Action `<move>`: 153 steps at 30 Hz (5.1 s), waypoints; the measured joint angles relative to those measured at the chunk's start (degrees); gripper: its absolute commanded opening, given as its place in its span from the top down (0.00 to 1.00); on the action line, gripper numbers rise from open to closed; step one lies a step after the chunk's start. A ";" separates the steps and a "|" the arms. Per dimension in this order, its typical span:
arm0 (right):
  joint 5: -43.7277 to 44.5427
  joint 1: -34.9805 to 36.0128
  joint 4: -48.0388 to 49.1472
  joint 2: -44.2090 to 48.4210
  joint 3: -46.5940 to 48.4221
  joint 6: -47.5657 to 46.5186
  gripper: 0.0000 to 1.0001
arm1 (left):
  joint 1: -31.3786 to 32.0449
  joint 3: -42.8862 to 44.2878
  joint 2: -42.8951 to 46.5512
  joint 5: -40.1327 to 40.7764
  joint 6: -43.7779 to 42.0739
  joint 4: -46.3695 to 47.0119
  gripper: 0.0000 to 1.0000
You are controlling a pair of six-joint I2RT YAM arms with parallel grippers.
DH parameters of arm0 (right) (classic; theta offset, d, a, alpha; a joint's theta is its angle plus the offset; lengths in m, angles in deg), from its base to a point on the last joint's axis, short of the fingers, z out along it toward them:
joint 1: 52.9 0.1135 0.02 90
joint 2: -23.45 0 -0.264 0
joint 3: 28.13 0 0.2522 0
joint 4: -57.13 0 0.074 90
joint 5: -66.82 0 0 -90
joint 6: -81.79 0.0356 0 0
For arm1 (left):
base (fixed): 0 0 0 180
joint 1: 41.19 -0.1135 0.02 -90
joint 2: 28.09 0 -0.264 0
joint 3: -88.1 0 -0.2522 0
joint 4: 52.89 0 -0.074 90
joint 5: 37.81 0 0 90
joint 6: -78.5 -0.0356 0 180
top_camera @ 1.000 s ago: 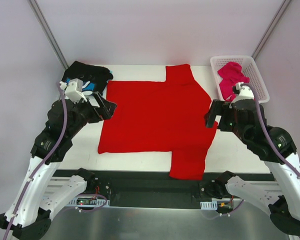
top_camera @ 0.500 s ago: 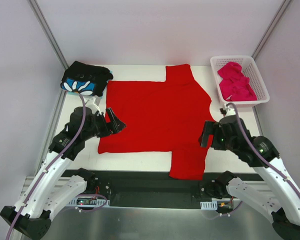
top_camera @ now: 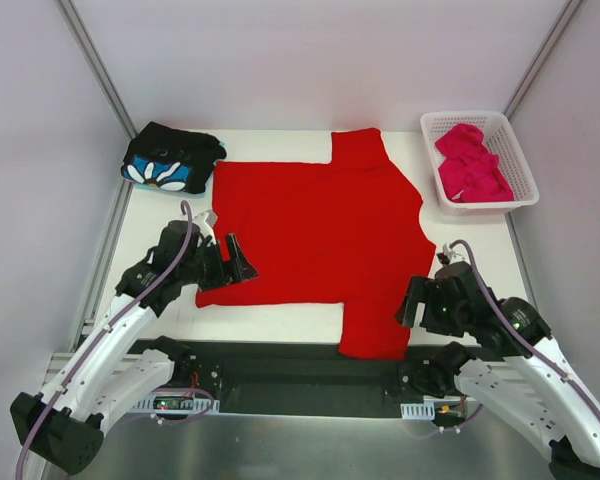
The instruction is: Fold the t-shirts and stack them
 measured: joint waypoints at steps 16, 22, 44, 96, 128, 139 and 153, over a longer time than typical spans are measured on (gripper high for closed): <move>-3.69 6.49 5.20 -10.88 -10.82 3.41 0.17 | 0.00 -1.46 -4.66 1.62 -1.60 -0.81 0.18; -3.26 6.56 8.81 -12.02 -15.17 4.09 0.19 | 0.00 -1.49 -4.35 1.81 -1.86 -0.83 0.18; 2.23 6.58 15.52 -13.22 -21.42 6.69 0.38 | 0.00 -1.81 -1.27 1.79 -1.84 -0.92 0.17; 5.75 7.34 21.09 -50.60 7.32 -4.24 0.41 | 0.00 -1.81 0.70 3.32 -1.99 -3.96 0.14; -1.40 -0.96 33.11 -8.59 -23.39 1.99 0.40 | 0.37 -2.03 0.24 0.26 -2.14 -4.26 0.13; 0.83 -2.08 33.24 -7.43 -26.18 1.92 0.43 | 1.55 -1.99 0.20 0.24 -2.03 -4.28 0.12; 0.98 -3.74 40.06 -12.83 -28.55 1.60 0.49 | 1.88 -0.48 0.15 0.26 -1.99 -5.03 0.12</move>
